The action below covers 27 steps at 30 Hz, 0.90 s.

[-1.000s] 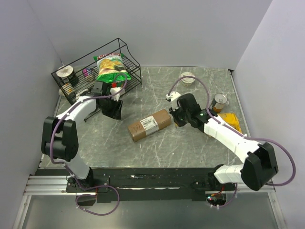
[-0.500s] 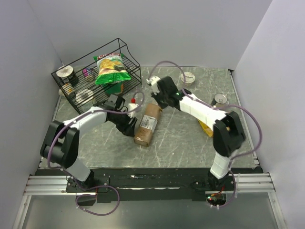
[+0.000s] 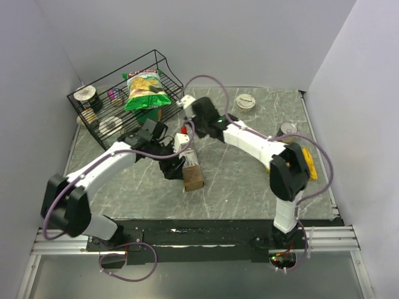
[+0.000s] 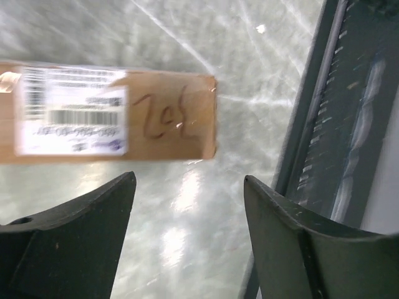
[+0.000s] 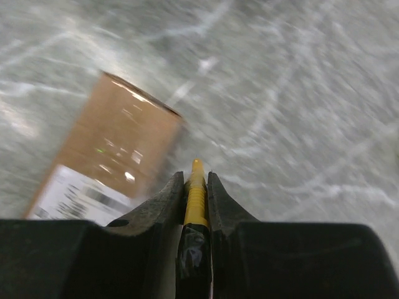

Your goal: Unpack the express box

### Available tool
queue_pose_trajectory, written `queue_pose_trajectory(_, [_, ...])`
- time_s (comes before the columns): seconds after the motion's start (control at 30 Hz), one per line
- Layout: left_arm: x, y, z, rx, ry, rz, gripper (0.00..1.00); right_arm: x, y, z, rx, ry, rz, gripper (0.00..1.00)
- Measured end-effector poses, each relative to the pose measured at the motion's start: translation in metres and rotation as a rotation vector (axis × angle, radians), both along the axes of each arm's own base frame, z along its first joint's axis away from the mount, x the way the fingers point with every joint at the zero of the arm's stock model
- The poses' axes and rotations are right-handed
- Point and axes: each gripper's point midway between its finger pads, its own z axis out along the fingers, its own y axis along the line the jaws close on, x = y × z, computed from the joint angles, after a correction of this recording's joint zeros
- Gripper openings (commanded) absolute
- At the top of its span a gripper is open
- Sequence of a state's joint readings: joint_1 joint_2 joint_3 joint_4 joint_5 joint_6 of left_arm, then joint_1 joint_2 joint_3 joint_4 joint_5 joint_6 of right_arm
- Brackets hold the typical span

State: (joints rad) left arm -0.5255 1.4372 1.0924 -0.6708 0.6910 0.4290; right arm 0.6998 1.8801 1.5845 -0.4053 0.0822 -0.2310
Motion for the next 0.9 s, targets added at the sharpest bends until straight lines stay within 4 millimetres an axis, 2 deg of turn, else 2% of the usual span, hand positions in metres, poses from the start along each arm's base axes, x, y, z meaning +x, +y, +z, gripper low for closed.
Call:
queue_pose_trajectory(0.03, [0.000,0.005,0.005,0.006,-0.052,-0.015,0.69,0.001,-0.013,0.005,-0.001,-0.007,-0.021,0.00])
queue_pose_trajectory(0.07, [0.000,0.010,0.008,0.013,-0.094,-0.026,0.60,0.001,-0.028,0.013,0.002,-0.017,-0.045,0.00])
queue_pose_trajectory(0.13, [-0.005,0.021,0.007,0.038,-0.183,-0.060,0.52,0.001,-0.062,0.034,0.017,-0.050,-0.101,0.00])
queue_pose_trajectory(0.23, [-0.020,0.034,-0.024,0.115,-0.205,-0.140,0.36,-0.005,-0.111,0.072,0.051,-0.123,-0.187,0.00])
queue_pose_trajectory(0.27, [-0.025,0.036,-0.037,0.144,-0.189,-0.173,0.26,-0.008,-0.127,0.085,0.065,-0.150,-0.216,0.00])
queue_pose_trajectory(0.37, [-0.038,0.034,-0.071,0.211,-0.123,-0.260,0.05,-0.021,-0.163,0.113,0.095,-0.213,-0.283,0.00])
queue_pose_trajectory(0.43, [-0.044,0.027,-0.085,0.227,-0.103,-0.315,0.04,-0.029,-0.178,0.118,0.104,-0.225,-0.311,0.00])
queue_pose_trajectory(0.5, [-0.047,0.015,-0.092,0.224,-0.109,-0.349,0.06,-0.035,-0.193,0.115,0.105,-0.220,-0.343,0.00])
queue_pose_trajectory(0.57, [-0.049,-0.007,-0.095,0.215,-0.123,-0.387,0.10,-0.039,-0.203,0.106,0.101,-0.202,-0.365,0.00])
queue_pose_trajectory(0.67, [-0.039,-0.058,-0.095,0.187,-0.151,-0.419,0.26,-0.042,-0.219,0.088,0.085,-0.161,-0.405,0.00])
queue_pose_trajectory(0.77, [-0.010,-0.125,-0.092,0.157,-0.191,-0.412,0.38,-0.044,-0.230,0.076,0.079,-0.128,-0.438,0.00])
queue_pose_trajectory(0.83, [0.020,-0.181,-0.087,0.107,-0.237,-0.392,0.48,-0.043,-0.236,0.075,0.083,-0.124,-0.456,0.00])
queue_pose_trajectory(0.87, [0.034,-0.207,-0.083,0.078,-0.256,-0.380,0.56,-0.044,-0.238,0.076,0.086,-0.125,-0.463,0.00])
queue_pose_trajectory(0.9, [0.044,-0.225,-0.079,0.051,-0.275,-0.373,0.59,-0.043,-0.241,0.077,0.089,-0.129,-0.470,0.00])
